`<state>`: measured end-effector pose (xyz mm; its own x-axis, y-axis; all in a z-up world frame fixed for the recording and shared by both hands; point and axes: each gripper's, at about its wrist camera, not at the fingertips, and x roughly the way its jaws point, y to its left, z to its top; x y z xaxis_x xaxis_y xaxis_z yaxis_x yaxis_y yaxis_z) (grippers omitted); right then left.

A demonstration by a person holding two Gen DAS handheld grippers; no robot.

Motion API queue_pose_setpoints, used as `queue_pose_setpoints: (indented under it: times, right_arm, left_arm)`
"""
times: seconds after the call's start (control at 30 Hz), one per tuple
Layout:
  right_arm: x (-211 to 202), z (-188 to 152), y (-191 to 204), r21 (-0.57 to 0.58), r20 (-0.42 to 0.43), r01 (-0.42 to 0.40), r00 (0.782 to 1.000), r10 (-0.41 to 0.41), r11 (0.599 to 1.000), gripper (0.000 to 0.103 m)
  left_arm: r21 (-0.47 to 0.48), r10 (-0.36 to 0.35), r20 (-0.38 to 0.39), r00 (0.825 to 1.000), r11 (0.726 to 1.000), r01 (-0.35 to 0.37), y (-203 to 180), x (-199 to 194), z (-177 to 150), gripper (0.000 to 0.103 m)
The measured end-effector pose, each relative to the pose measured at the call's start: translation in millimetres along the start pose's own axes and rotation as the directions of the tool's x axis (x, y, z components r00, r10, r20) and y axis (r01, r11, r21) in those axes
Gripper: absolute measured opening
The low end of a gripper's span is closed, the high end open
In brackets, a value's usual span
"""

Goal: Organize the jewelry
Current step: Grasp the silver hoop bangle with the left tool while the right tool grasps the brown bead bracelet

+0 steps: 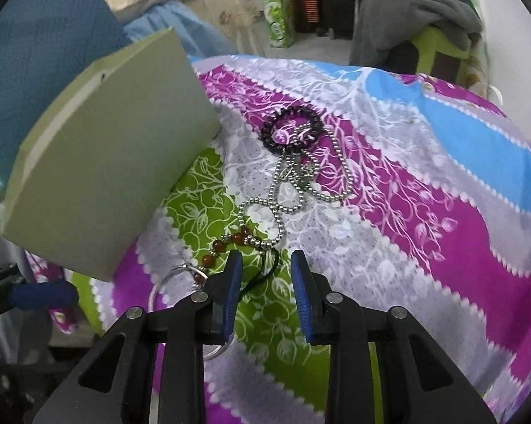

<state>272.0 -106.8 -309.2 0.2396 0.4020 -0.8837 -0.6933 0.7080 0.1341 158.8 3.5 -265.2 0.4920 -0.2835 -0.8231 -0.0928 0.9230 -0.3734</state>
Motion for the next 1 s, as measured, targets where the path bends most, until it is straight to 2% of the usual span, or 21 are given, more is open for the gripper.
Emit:
queue_pose_setpoints:
  times: [0.03,0.1,0.2,0.43,0.67,0.77,0.9,1.0]
  right_arm:
    - [1,1,3,-0.021,-0.002,0.005,1.000,-0.005,1.000,0.023]
    - [1,0,11,-0.079,-0.001,0.051,0.999,-0.051,0.996,0.007]
    - [0,-2,14,-0.103,-0.002,0.062,0.998,-0.063,0.993,0.003]
    - [-18,-14,-12,-0.003,0.021,0.066,0.998,-0.066,0.998,0.003]
    - [-42,-27,-44,0.126,0.050,0.086,0.994,-0.093,0.988,0.003]
    - [-45,-27,-54,0.172,0.064,0.065,0.995,-0.077,0.983,0.003]
    - [-41,-22,-62,0.207,0.077,-0.006,0.997,-0.010,0.978,0.004]
    - [-40,-21,-61,0.209,0.083,-0.030,0.996,0.013,0.977,0.005]
  left_arm:
    - [0.008,0.005,-0.009,1.000,1.000,-0.005,-1,3,0,0.059]
    - [0.012,0.002,-0.025,1.000,1.000,-0.002,-2,9,-1,0.060]
    - [0.016,0.019,-0.031,0.999,1.000,-0.018,-1,14,-2,0.067]
    - [0.055,0.025,-0.034,0.999,0.998,-0.023,-11,27,2,0.068]
    - [0.109,0.076,-0.043,0.996,0.991,-0.071,-22,49,7,0.070]
    - [0.146,0.109,-0.039,0.993,0.984,-0.102,-27,57,4,0.070]
    - [0.186,0.143,-0.009,0.990,0.973,-0.139,-32,63,2,0.070]
    - [0.218,0.175,0.005,0.985,0.961,-0.171,-37,70,0,0.056]
